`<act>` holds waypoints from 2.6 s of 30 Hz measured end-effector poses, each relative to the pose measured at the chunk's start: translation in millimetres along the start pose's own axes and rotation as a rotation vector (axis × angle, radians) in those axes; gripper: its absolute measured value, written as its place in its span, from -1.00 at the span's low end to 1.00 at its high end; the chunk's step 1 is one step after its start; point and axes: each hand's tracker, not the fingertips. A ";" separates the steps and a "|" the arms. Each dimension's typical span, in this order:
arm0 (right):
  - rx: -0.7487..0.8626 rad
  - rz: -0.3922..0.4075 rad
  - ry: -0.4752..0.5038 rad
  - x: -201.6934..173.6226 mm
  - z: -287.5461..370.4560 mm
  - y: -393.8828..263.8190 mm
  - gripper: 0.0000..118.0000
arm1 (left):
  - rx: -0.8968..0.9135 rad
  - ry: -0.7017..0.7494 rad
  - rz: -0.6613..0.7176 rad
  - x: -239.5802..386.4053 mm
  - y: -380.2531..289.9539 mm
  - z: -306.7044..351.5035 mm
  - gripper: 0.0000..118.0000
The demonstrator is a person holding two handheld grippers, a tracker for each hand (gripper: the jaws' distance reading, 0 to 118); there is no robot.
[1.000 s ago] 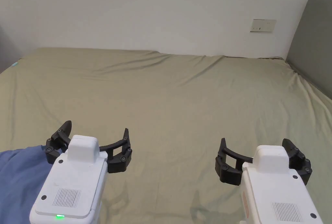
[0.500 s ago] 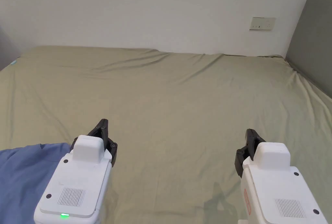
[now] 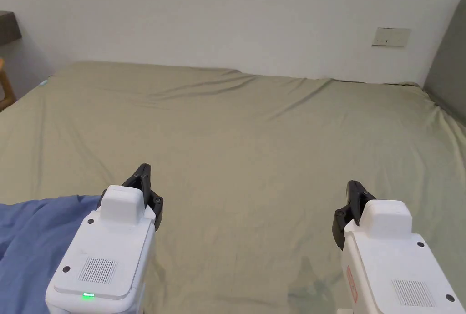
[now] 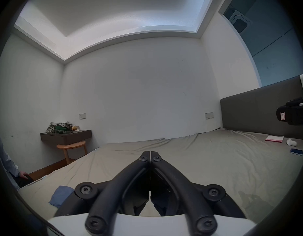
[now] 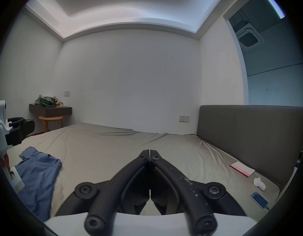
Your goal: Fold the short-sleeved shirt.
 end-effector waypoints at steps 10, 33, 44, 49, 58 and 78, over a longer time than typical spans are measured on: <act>0.053 -0.001 0.275 -102.8 -29.9 20.3 -0.98 | -0.041 0.255 -0.041 -101.1 -7.1 38.2 -1.00; 0.058 0.015 0.680 -264.5 11.6 18.6 -0.98 | -0.243 0.563 -0.043 -237.9 -35.1 159.4 -1.00; 0.024 0.065 0.551 -226.6 -22.5 11.4 -0.98 | -0.625 0.306 0.122 -231.5 -66.6 33.0 -0.49; -0.002 0.086 0.498 -209.1 -38.8 4.6 -0.98 | -0.839 0.250 0.230 -228.2 -102.9 -28.3 0.64; -0.075 0.113 0.413 -177.3 -53.9 -18.8 -0.98 | -1.165 0.219 0.305 -214.2 -198.7 -84.7 0.38; -0.070 0.041 0.327 -103.2 -37.5 -10.2 -0.98 | -0.617 -0.030 0.621 -206.3 -15.1 -38.5 -0.86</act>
